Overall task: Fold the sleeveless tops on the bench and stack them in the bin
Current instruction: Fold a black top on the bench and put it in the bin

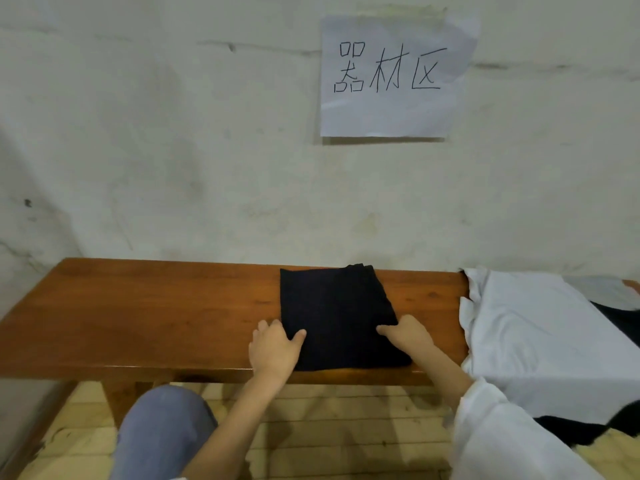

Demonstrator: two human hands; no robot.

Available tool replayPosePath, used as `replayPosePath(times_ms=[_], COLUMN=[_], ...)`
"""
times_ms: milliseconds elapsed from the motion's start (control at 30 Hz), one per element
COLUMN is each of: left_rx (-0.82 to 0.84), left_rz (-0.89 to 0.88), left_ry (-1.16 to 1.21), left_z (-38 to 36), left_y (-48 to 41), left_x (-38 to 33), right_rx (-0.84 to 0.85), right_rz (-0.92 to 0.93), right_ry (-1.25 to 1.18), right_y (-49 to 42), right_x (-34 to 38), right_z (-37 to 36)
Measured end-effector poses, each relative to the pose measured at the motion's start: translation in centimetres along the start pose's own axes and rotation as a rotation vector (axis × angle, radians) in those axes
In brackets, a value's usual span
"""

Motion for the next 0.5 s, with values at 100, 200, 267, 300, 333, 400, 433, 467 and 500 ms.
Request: replayPosePath(times_ms=[100, 200, 267, 300, 333, 400, 433, 467, 500], left_rx=[0.035, 0.098, 0.182, 0.23, 0.275, 0.357, 0.378, 0.393, 0.406], left_rz=[0.02, 0.179, 0.219, 0.218, 0.209, 0.174, 0.153, 0.13, 0.099], left_ry=[0.324, 0.658, 0.772, 0.803, 0.822, 0.846, 0.855, 0.855, 0.844], left_z=[0.3, -0.2, -0.3, -0.2, 0.0, 0.6, 1.1, 1.5, 1.6], left_y=[0.1, 0.1, 0.1, 0.0, -0.1, 0.1, 0.3, 0.6, 1.0], left_x=[-0.6, 0.8, 0.8, 0.7, 0.3, -2.0, -3.3, -4.9, -6.9], right_rx=[-0.08, -0.116, -0.062, -0.02, 0.02, 0.068, 0.066, 0.041, 0.007], right_rz=[0.045, 0.119, 0.162, 0.186, 0.208, 0.204, 0.194, 0.188, 0.184], right_ry=[-0.093, -0.218, -0.264, -0.267, -0.275, -0.327, -0.358, -0.385, -0.409], right_y=[1.0, 2.1, 2.8, 3.1, 3.5, 4.5, 4.8, 5.3, 6.1], right_x=[0.6, 0.9, 1.0, 1.2, 1.5, 1.1, 0.9, 0.6, -0.1], right_z=[0.8, 1.5, 1.6, 1.6, 1.6, 2.5, 3.0, 4.0, 5.2])
Point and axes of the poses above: each hand's wrist, its own y-axis away from the middle knuckle, its own z-axis out of the back of the hand, x = y × z, the point moved 10 cm from there along -y, towards the middle knuckle, and after that the axes turned 6 degrees about -z, right-handed, at the moved point
